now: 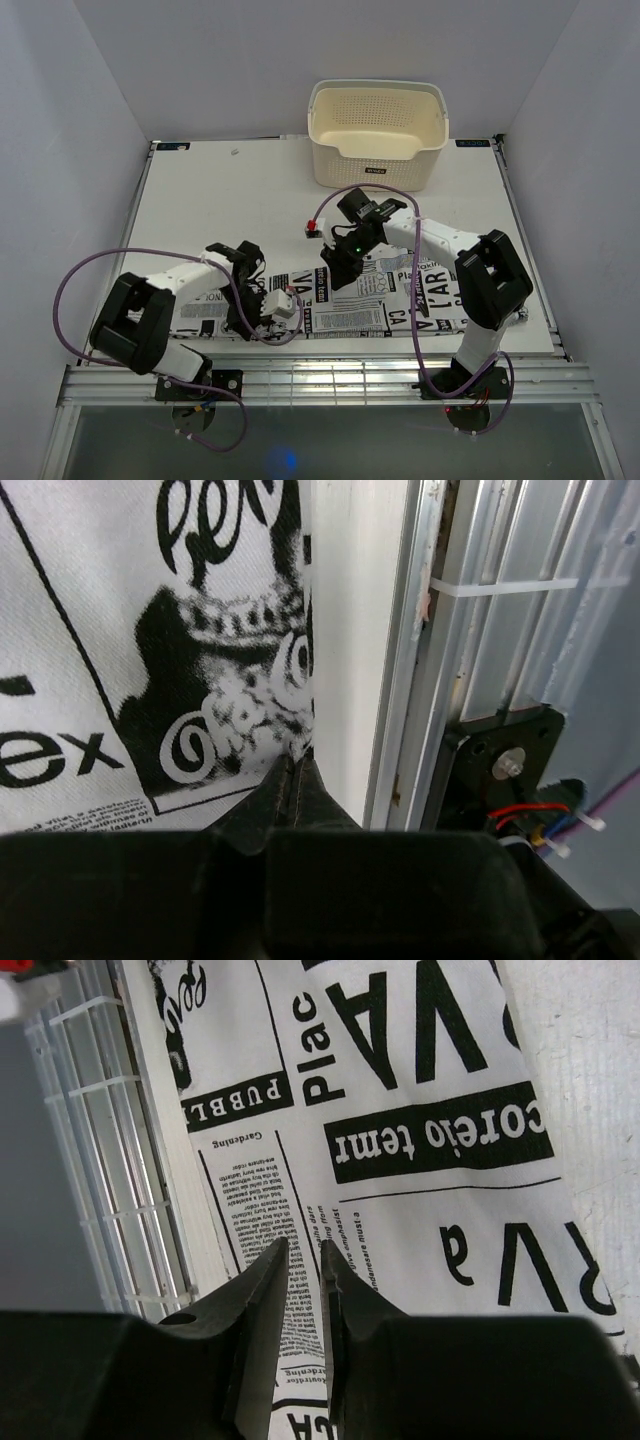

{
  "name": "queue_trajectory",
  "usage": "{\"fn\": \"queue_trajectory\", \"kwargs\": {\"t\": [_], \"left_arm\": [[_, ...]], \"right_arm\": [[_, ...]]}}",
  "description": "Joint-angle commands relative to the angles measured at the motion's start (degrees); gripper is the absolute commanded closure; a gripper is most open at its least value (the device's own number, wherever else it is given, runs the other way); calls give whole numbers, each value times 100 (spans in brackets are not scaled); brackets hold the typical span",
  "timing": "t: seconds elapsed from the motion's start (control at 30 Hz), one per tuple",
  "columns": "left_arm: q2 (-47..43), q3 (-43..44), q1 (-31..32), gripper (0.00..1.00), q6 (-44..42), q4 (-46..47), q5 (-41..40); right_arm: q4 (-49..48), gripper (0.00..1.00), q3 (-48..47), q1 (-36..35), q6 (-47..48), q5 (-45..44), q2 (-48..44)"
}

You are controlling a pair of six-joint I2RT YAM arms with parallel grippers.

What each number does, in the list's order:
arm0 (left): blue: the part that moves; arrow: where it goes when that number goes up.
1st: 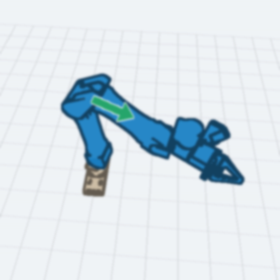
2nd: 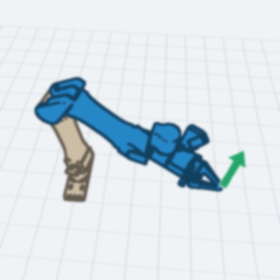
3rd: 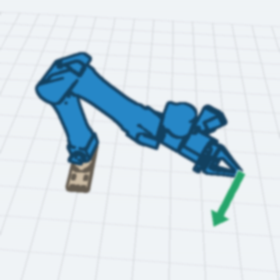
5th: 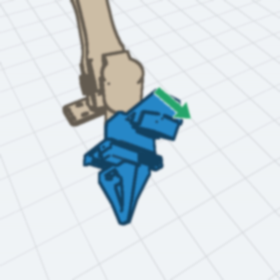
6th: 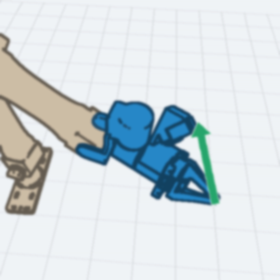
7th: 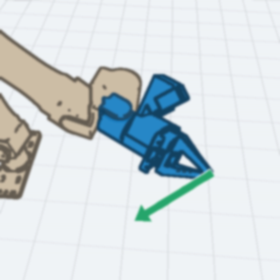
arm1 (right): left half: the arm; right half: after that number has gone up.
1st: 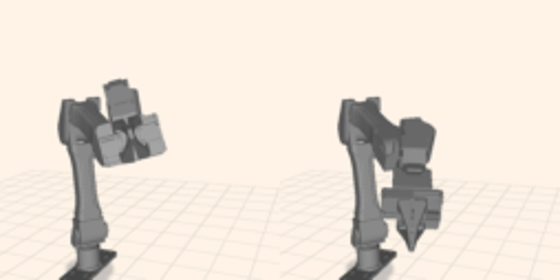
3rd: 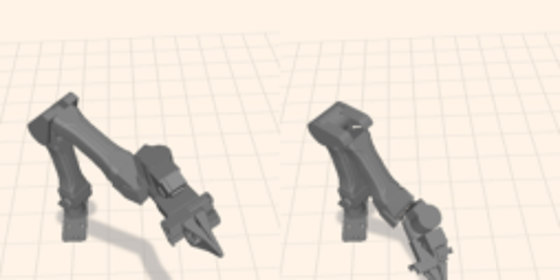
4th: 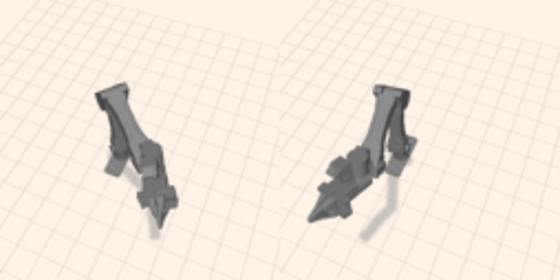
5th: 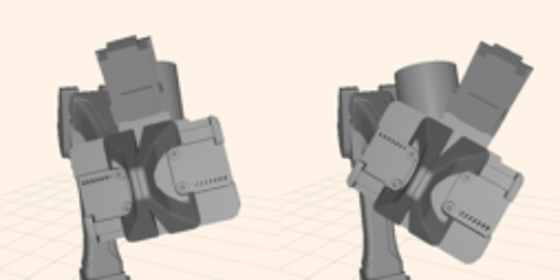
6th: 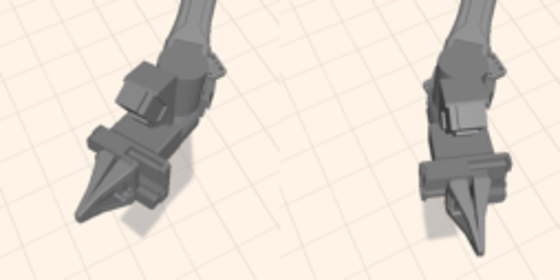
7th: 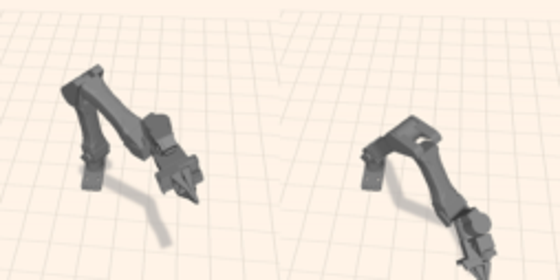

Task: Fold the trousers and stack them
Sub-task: Fold the trousers

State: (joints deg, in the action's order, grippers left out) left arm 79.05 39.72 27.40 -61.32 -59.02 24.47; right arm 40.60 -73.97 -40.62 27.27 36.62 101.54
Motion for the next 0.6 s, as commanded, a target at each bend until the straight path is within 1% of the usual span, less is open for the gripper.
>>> {"fn": "queue_trajectory", "kwargs": {"t": [0.0, 0.03, 0.07, 0.13, 0.17, 0.2, 0.23, 0.27, 0.3, 0.33, 0.37, 0.4, 0.43, 0.47, 0.5, 0.53, 0.57], "left_arm": [[671, 255, 81, 99, -223, -391, -196], [804, 264, 90, 96, -205, -303, -284], [901, 316, 108, 83, -118, -268, -363], [876, 413, 108, 69, 23, -189, -399], [745, 457, 90, 58, 84, -162, -364], [579, 596, 82, 54, 224, -145, -294], [185, 685, 73, 51, 304, -136, -276], [-27, 764, 21, 48, 418, -127, -285], [-230, 956, 3, 42, 654, -127, -293], [-615, 1045, -76, 39, 796, -162, -302], [-801, 1124, -129, 36, 954, -179, -320], [-977, 1221, -216, 29, 1173, -214, -276], [-1161, 1204, -391, 23, 1297, -215, -276], [-1520, 1109, -480, 18, 1489, -102, -346], [-1698, 942, -577, 15, 1674, 47, -451], [-1856, 497, -726, 14, 1911, 310, -661], [-2093, 240, -779, 14, 2061, 487, -837]], "right_arm": [[238, 74, -249, -34, -160, 170, 50], [273, 74, -266, -34, -178, 170, 68], [325, 73, -267, -34, -187, 170, 85], [483, 73, -179, -42, -204, 144, 94], [528, 73, -118, -34, -213, 13, 68], [554, 72, -30, -34, -213, -101, 25], [554, 71, 93, -16, -204, -259, -28], [537, 69, 337, 80, -195, -557, -142], [519, 67, 453, 168, -195, -664, -195], [502, 59, 550, 282, -213, -735, -257], [502, 53, 690, 587, -204, -753, -405], [502, 48, 735, 747, -213, -744, -476], [510, 41, 779, 905, -178, -727, -546], [519, 38, 814, 1133, -143, -822, -730], [545, 36, 901, 1214, -117, -928, -819], [563, 32, 946, 1275, -12, -1033, -898], [607, 32, 1007, 1372, 50, -1252, -1064]]}}
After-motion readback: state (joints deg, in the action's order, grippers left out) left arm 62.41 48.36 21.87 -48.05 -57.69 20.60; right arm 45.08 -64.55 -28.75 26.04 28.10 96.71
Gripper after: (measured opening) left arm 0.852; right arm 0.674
